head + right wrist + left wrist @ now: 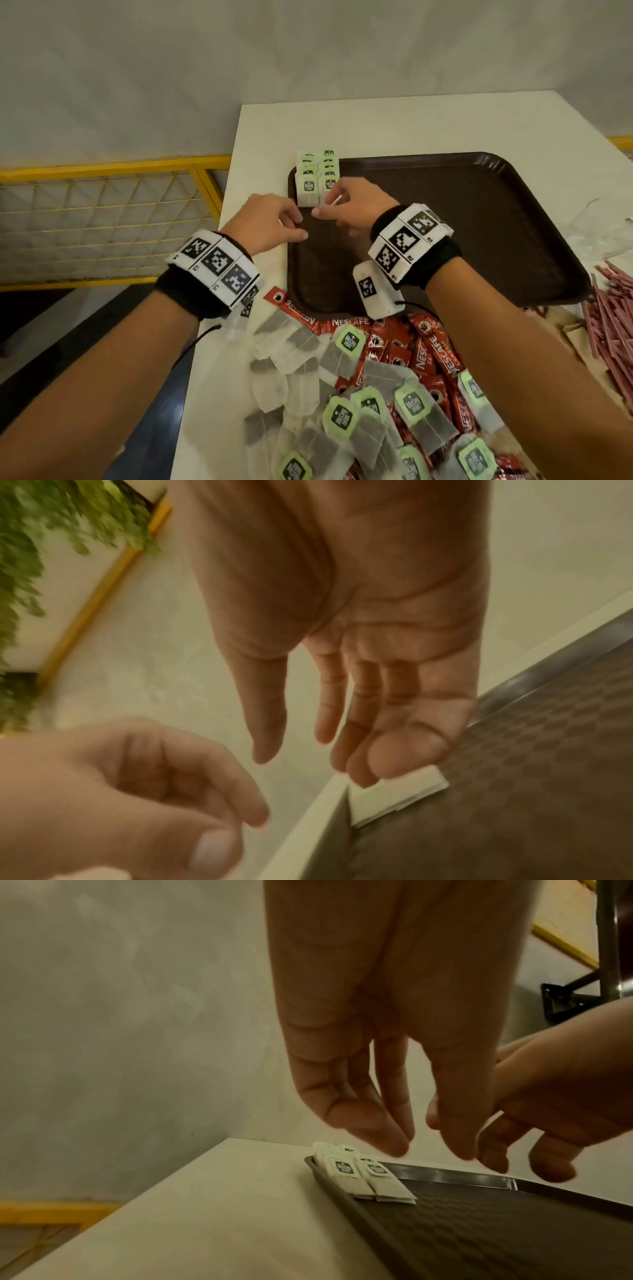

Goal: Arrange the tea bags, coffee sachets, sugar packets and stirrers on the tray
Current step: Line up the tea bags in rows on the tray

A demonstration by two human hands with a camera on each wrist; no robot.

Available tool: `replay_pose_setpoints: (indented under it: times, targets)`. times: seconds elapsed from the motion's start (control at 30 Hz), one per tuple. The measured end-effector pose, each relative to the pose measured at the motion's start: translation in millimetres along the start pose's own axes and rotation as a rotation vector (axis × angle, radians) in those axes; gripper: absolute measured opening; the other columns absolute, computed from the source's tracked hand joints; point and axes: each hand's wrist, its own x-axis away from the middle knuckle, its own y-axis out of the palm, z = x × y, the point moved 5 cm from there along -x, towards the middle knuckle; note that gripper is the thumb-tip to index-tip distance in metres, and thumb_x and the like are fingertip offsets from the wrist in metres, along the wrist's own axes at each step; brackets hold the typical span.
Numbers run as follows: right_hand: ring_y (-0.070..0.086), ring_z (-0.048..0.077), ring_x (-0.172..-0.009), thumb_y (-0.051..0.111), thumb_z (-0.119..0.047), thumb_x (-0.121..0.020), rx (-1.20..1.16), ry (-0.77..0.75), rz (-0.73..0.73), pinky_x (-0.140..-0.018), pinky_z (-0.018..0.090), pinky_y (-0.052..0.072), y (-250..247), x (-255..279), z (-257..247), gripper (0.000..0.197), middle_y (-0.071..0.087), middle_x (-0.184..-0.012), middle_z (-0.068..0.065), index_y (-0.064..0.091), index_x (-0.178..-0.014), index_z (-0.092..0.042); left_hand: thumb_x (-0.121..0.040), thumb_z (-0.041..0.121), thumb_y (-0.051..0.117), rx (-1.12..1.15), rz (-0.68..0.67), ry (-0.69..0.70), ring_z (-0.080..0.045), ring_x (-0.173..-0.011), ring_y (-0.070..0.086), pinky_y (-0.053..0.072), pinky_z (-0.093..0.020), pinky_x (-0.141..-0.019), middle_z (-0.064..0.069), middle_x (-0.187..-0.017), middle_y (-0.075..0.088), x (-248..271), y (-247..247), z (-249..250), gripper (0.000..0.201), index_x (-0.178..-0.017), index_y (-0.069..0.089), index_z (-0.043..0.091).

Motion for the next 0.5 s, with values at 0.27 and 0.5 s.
replay_pose_setpoints:
  times: [0.27,0.5]
  targets:
    - [0.056,0.012,-0.079,0.068,-0.025,-0.084,0.206,-0.147,-0.344,-0.057,0.017,0.044,78.0,84.3,-22.8,0.023,0.058,-0.083,-0.005,0.064,-0.102,-0.012,-0.077,0.029,0.074,-0.037,-0.26,-0.115,0.001,-0.069,0.051,0.035,-0.009,-0.056,0.008,-0.085,0.061,100.5,27.7,-26.5,0.023,-0.096,0.065,0.022]
    - [0.057,0.019,-0.093,0.075,-0.033,-0.076,0.469,-0.211,-0.356,-0.066,0.024,0.044,108.6,117.3,-24.1,0.056,0.055,-0.107,0.003,0.054,-0.122,-0.009,-0.079,0.019,0.072,-0.22,-0.367,-0.063,-0.014,-0.101,0.056,0.039,-0.022,-0.075,-0.002,-0.114,0.054,134.8,42.3,-37.9,0.036,-0.114,0.064,0.02]
